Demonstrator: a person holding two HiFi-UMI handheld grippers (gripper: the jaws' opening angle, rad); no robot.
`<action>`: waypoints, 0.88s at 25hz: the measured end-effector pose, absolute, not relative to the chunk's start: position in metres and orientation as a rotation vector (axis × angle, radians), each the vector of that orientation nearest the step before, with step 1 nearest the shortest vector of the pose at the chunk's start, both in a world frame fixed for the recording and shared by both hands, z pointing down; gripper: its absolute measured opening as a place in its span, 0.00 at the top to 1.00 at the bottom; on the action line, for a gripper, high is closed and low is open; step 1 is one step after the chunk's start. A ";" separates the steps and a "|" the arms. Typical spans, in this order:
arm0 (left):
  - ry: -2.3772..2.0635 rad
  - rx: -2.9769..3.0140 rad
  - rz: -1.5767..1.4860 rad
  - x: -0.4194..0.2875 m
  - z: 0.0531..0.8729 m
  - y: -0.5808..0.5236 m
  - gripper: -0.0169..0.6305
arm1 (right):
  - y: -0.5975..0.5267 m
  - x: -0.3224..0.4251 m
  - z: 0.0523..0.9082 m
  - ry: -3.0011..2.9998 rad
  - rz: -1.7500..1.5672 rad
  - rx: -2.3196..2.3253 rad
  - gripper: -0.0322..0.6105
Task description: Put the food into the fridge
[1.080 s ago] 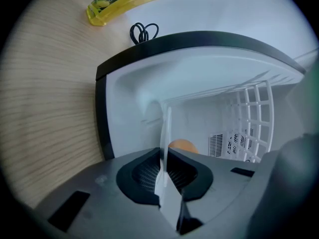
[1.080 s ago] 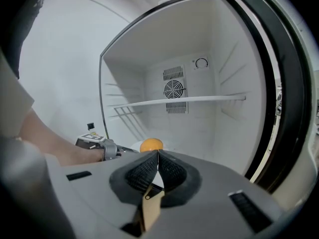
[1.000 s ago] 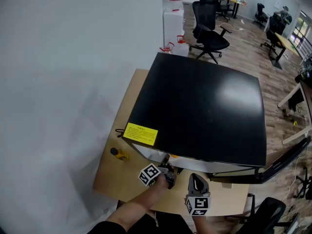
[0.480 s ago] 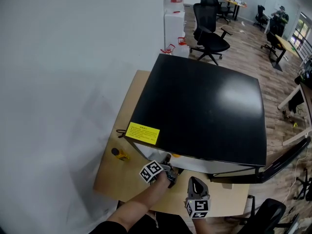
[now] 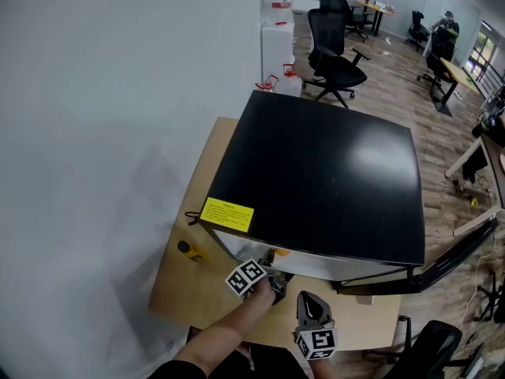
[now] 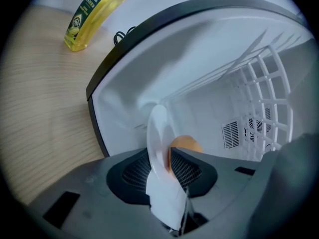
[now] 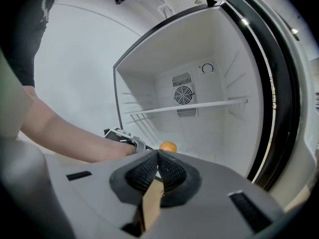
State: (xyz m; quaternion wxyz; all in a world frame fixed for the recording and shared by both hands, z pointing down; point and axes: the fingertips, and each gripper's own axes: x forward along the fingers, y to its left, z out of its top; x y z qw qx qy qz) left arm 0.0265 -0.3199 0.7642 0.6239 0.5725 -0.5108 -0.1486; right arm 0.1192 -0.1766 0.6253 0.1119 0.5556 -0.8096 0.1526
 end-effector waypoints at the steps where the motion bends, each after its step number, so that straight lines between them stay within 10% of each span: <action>1: -1.176 1.315 -0.334 0.026 0.764 -0.319 0.82 | -0.176 0.118 0.625 -2.381 0.446 1.628 0.86; 22: -1.319 1.484 0.021 0.020 0.764 -0.335 0.77 | -0.162 0.118 0.620 -2.395 0.454 1.642 0.86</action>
